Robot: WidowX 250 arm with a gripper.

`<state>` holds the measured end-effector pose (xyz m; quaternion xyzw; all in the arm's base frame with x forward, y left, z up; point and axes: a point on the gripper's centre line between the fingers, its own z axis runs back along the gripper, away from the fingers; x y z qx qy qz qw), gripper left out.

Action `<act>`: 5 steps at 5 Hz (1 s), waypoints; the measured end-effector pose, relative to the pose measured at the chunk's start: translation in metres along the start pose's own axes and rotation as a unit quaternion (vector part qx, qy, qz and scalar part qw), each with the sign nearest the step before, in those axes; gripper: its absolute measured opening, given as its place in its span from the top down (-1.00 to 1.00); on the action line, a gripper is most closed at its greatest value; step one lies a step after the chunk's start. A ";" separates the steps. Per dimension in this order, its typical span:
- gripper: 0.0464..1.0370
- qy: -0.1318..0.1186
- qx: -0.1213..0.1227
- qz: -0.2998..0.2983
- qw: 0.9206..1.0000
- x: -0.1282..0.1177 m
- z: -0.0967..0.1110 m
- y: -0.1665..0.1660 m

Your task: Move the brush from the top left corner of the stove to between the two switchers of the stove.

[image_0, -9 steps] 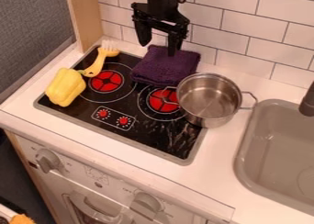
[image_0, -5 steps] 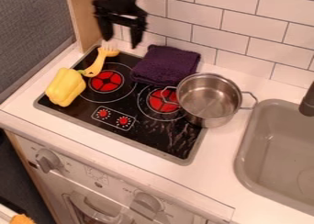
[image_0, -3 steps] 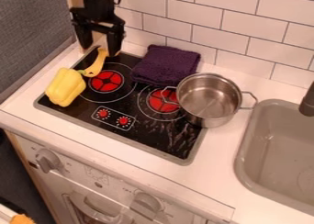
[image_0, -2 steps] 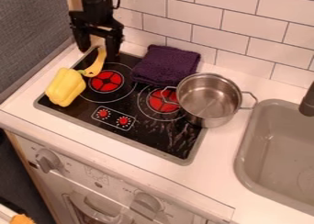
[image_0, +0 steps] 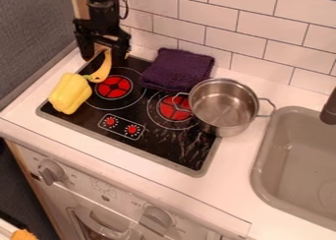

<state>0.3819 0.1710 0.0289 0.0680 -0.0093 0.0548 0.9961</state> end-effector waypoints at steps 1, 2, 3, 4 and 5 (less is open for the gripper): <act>-0.82 0.010 0.004 0.002 1.000 0.002 -0.006 0.003; -0.25 0.009 -0.001 0.005 1.000 0.002 -0.008 0.001; 0.36 0.008 -0.002 0.004 1.000 0.002 -0.009 0.000; 0.57 0.007 -0.007 0.006 1.000 0.002 -0.009 -0.002; 0.57 -0.005 -0.034 0.017 0.999 0.007 -0.005 -0.005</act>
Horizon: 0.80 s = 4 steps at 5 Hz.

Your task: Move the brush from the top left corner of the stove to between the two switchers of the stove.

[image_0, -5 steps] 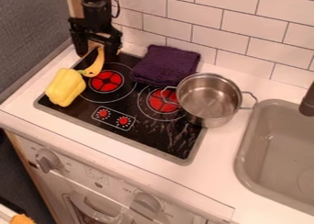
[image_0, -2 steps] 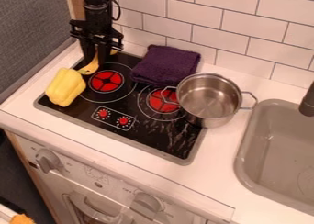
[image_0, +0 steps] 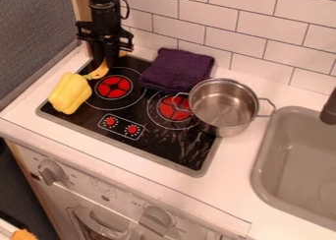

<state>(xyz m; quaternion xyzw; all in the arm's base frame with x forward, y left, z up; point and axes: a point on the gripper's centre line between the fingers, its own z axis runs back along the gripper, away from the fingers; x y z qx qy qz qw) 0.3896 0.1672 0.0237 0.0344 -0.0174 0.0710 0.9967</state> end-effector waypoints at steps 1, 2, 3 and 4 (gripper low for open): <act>0.57 -0.037 -0.018 0.003 0.999 0.017 0.023 -0.003; 0.57 -0.083 -0.023 0.000 0.996 0.028 0.060 -0.002; 0.57 -0.105 -0.024 -0.012 0.994 0.017 0.079 -0.010; 0.57 -0.099 -0.025 -0.036 0.994 -0.011 0.084 -0.035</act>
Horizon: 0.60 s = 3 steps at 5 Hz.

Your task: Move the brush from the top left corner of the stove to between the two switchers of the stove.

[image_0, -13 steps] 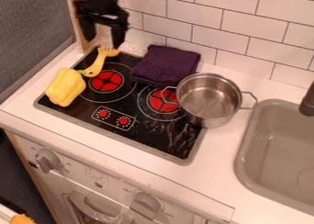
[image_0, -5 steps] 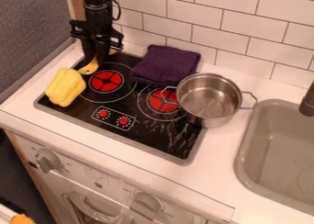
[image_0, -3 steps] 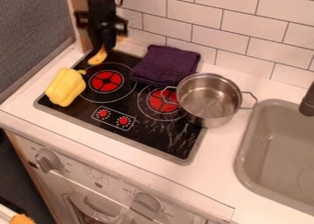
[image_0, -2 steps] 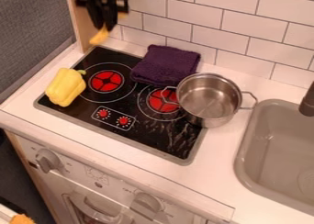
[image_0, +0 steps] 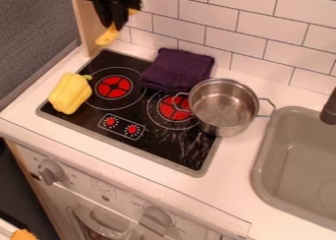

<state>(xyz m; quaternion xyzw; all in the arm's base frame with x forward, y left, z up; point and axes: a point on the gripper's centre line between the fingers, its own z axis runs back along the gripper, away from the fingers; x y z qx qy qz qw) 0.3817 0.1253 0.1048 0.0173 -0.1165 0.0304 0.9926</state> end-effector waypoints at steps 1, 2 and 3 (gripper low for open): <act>0.57 0.015 -0.005 -0.018 1.000 -0.035 0.005 -0.021; 0.57 0.036 -0.012 -0.026 0.999 -0.058 -0.004 -0.035; 0.57 0.063 -0.006 -0.038 0.997 -0.076 -0.017 -0.049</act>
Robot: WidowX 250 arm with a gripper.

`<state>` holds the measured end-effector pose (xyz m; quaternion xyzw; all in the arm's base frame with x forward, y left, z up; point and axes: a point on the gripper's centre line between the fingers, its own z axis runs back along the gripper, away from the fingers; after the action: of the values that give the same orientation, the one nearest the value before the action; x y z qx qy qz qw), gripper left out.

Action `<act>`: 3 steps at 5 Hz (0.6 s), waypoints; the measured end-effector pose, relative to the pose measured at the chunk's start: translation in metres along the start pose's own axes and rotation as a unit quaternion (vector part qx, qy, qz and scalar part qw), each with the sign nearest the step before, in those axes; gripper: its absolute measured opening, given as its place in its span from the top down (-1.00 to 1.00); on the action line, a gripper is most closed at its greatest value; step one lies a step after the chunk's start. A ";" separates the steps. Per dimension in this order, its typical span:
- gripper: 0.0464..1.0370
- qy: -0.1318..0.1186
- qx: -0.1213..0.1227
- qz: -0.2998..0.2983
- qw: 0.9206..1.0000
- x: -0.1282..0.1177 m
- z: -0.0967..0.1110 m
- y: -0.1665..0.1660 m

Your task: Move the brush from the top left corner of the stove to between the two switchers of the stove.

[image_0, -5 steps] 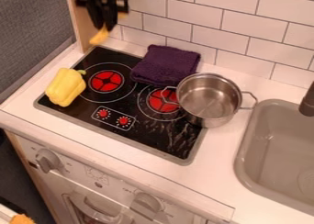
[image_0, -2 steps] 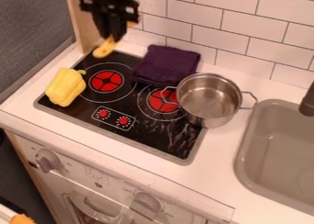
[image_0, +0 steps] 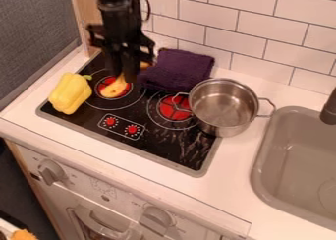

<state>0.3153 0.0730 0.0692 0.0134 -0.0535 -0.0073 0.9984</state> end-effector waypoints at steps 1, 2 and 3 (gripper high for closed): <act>0.57 0.003 0.018 0.002 1.000 -0.012 -0.006 -0.006; 0.46 0.017 0.034 -0.015 0.999 -0.023 -0.017 -0.014; -0.18 0.027 0.053 -0.014 0.998 -0.030 -0.021 -0.015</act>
<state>0.2874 0.0593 0.0448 0.0669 -0.0269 -0.0179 0.9972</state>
